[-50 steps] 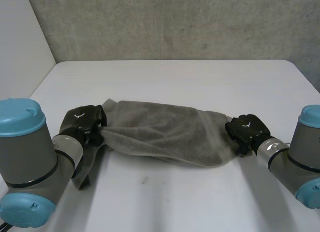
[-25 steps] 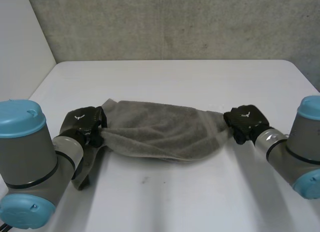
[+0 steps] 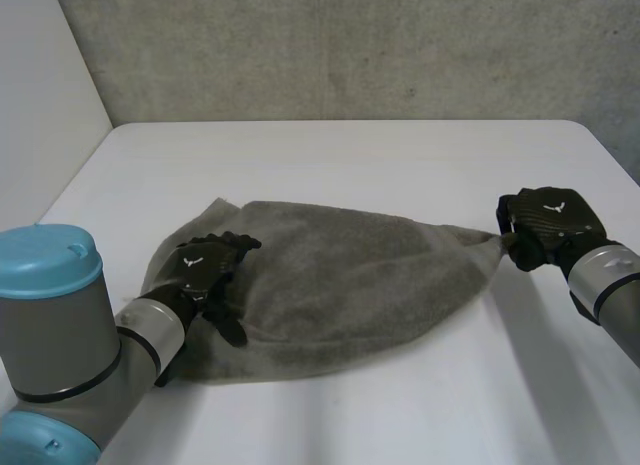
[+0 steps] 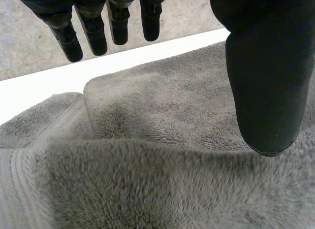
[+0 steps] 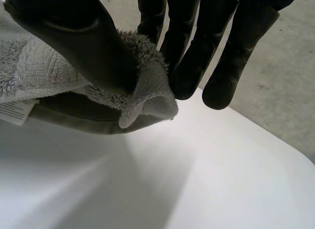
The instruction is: Fold the towel.
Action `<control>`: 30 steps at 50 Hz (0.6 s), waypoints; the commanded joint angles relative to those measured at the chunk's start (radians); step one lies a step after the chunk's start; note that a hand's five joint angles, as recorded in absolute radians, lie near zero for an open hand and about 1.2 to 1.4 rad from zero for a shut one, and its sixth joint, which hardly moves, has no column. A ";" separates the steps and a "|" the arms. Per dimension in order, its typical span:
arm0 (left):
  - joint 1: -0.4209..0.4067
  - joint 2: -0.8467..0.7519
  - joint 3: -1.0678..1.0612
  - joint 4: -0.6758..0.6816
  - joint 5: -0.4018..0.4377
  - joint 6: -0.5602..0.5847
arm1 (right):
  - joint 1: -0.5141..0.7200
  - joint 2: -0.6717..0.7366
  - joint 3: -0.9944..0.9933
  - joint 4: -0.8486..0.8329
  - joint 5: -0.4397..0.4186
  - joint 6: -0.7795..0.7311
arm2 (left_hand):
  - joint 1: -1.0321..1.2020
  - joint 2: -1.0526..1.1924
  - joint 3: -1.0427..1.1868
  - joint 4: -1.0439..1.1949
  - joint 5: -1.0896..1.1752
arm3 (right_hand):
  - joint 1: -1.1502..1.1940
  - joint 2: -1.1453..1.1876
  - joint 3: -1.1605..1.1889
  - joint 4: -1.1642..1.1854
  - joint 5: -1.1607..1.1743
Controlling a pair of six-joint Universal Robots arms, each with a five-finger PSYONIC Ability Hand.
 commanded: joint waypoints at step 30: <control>0.217 0.179 -0.364 -0.016 0.000 0.250 | -0.055 0.056 -0.031 -0.017 0.076 0.024 | 0.217 0.224 0.223 0.222 0.211 | 0.069 0.082 0.083 0.056 0.067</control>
